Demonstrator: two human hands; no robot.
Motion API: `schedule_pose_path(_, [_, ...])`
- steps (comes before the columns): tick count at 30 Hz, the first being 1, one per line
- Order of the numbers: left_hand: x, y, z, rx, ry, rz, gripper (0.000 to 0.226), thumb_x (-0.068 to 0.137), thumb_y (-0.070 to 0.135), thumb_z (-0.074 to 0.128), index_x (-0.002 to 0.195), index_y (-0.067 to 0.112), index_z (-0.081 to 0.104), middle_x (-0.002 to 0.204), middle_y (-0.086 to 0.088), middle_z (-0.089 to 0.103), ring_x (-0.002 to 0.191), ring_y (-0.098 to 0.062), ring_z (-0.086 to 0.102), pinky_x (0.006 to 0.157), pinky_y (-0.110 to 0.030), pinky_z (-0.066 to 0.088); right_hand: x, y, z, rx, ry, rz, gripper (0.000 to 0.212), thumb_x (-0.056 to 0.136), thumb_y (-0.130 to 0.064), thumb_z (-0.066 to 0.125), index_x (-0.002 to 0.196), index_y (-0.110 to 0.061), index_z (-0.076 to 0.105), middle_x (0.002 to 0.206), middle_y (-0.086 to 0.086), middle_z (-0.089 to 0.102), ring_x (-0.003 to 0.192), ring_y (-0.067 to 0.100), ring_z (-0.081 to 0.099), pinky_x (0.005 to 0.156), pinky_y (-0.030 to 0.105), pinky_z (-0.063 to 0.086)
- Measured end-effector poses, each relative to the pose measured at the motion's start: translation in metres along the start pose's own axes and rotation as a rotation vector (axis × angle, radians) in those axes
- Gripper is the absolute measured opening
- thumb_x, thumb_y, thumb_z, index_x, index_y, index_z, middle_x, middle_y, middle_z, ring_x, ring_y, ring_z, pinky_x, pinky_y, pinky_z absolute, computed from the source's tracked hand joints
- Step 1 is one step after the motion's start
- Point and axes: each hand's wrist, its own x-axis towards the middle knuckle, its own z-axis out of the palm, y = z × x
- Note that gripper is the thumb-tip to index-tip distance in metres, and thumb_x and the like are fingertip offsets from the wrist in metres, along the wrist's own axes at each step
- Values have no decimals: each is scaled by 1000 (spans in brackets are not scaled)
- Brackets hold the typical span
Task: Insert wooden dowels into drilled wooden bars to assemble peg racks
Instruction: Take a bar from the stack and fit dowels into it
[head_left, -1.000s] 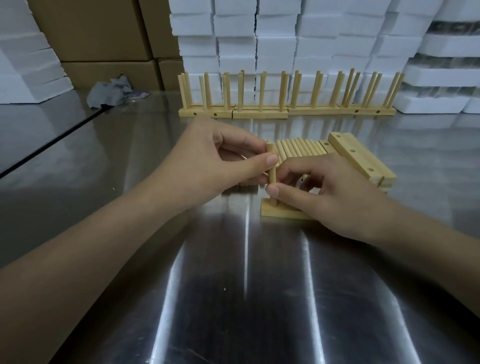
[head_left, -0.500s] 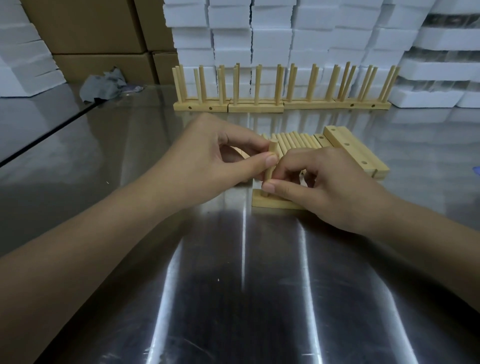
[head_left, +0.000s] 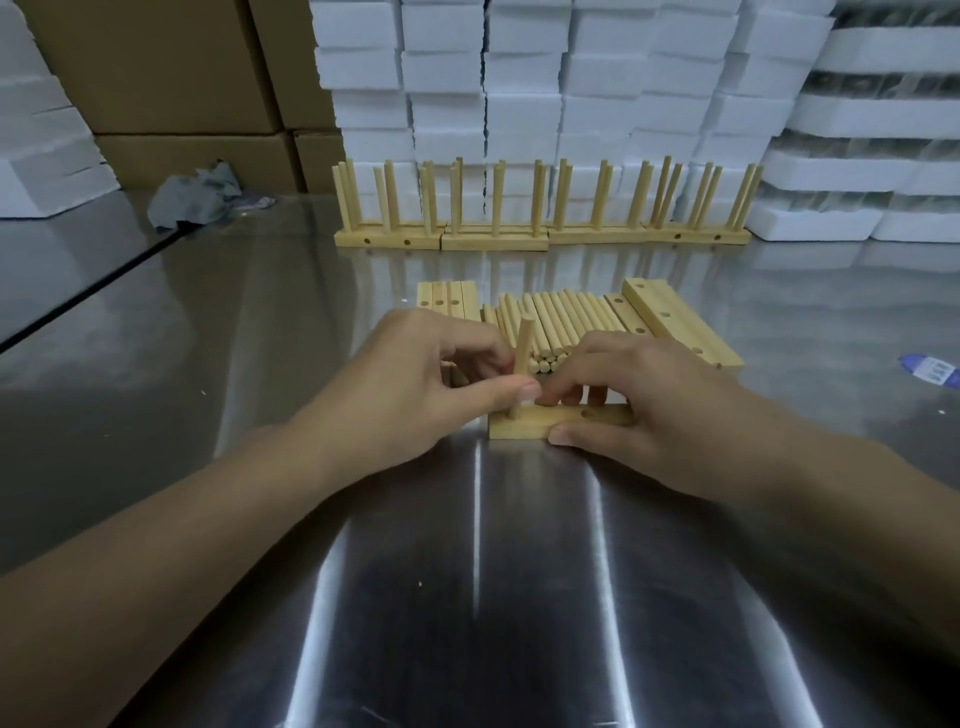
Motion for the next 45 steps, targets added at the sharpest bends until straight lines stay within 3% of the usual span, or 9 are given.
schedule_pose_path(5, [3,6,-8,30,-46,-9,11,90,39,81,83,32,78,74,16,71,74,-4,68,64,-12,46,-4,-1,-4,77,47,38,45,91,-75,50,110,-42,73,99,-25,64,97,0,61,80,28,53])
schedule_pose_path(9, [3,4,-20,15,-96,-27,14,92,40,79,80,33,78,71,13,69,67,-2,63,63,-6,44,-4,4,0,-48,287,137,32,100,-57,49,107,-37,74,97,-23,63,95,2,55,79,24,47])
schedule_pose_path(14, [0,1,-28,58,-55,-14,23,92,30,81,71,29,74,63,11,64,57,-2,58,57,-4,40,2,12,3,-327,354,269,19,97,-40,64,111,-32,74,108,-10,66,103,14,52,80,33,43])
schedule_pose_path(20, [0,-2,-25,26,-75,-29,18,91,33,80,74,34,76,72,9,71,64,-7,63,57,-10,43,14,8,7,-334,268,193,40,93,-48,66,130,-34,72,128,-8,65,124,20,52,100,42,47])
schedule_pose_path(23, [1,-4,-25,-12,-115,-79,8,89,41,81,83,36,81,80,12,75,72,-9,67,60,-17,50,16,8,8,-344,279,152,30,93,-41,72,123,-35,76,125,-7,66,122,22,55,97,43,48])
schedule_pose_path(29, [2,-8,-25,75,-257,-188,30,72,66,86,96,48,79,101,18,75,85,-13,67,71,-37,59,14,4,4,-391,404,34,17,99,-30,72,113,-25,80,110,-4,73,107,23,63,86,41,47])
schedule_pose_path(33, [3,-10,-20,92,-219,-200,22,78,54,88,95,42,81,94,30,72,78,6,63,62,-13,48,6,1,-7,59,670,146,14,104,-32,62,112,-29,73,100,-17,72,99,3,65,80,21,52])
schedule_pose_path(38, [2,-2,-16,-115,0,-194,29,81,46,89,104,32,81,79,24,73,50,10,57,50,-4,41,3,-2,-13,1081,686,403,17,104,-11,63,104,-18,78,95,5,81,95,16,76,66,18,57])
schedule_pose_path(45, [7,7,-12,-397,254,-194,11,87,32,86,97,30,85,80,8,79,57,-18,56,57,-18,49,1,-10,-8,1162,623,362,26,102,-7,63,99,-24,82,100,10,81,102,19,77,69,20,59])
